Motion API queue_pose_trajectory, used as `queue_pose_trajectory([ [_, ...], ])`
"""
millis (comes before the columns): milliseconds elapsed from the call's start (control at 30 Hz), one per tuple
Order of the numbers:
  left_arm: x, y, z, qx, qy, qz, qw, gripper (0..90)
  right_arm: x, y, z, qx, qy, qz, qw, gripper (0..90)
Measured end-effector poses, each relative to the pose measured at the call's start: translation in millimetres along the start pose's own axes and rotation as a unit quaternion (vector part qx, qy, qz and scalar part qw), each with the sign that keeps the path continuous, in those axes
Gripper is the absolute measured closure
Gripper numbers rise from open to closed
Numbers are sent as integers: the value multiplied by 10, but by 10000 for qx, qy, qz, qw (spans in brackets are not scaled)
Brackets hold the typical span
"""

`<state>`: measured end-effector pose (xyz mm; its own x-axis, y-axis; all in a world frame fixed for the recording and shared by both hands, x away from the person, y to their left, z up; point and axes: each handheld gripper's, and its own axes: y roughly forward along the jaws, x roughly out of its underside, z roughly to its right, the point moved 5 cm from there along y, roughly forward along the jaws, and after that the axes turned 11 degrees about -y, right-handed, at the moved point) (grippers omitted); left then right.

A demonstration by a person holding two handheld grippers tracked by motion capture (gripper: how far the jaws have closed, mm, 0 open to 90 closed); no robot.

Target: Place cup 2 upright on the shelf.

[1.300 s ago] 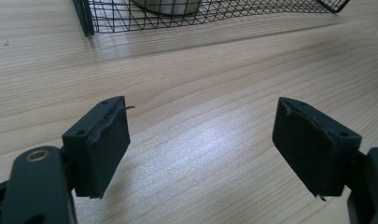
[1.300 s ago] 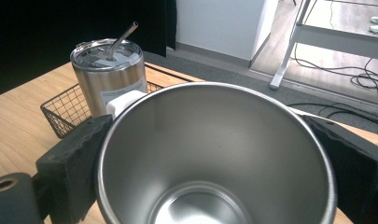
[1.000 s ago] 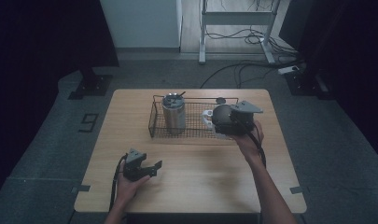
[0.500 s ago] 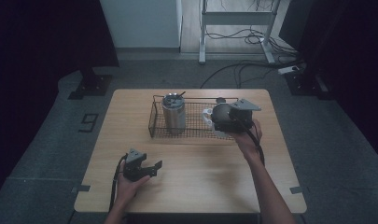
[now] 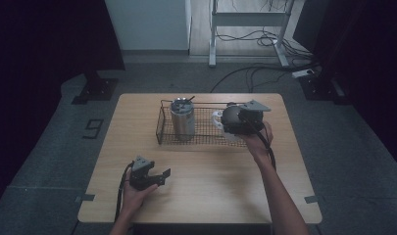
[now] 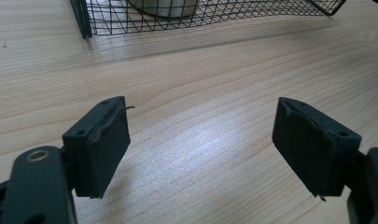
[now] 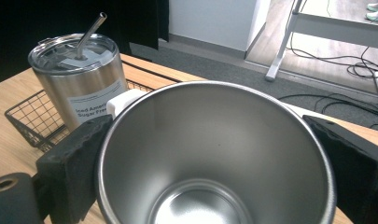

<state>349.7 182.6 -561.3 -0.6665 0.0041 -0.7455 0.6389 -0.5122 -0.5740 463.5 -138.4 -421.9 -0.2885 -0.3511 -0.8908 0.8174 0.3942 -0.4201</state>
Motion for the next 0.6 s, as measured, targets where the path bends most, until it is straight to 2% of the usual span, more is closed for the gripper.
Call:
queue_pose_trajectory([
  [300, 1, -1, 0, 6, -17, -5, 10000, 191, -26, 67, 51, 1, 54, 23, 10000, 60],
  [600, 2, -1, -6, 14, -29, -11, 10000, 192, 29, 220, 109, 24, 140, -96, 9999, 60],
])
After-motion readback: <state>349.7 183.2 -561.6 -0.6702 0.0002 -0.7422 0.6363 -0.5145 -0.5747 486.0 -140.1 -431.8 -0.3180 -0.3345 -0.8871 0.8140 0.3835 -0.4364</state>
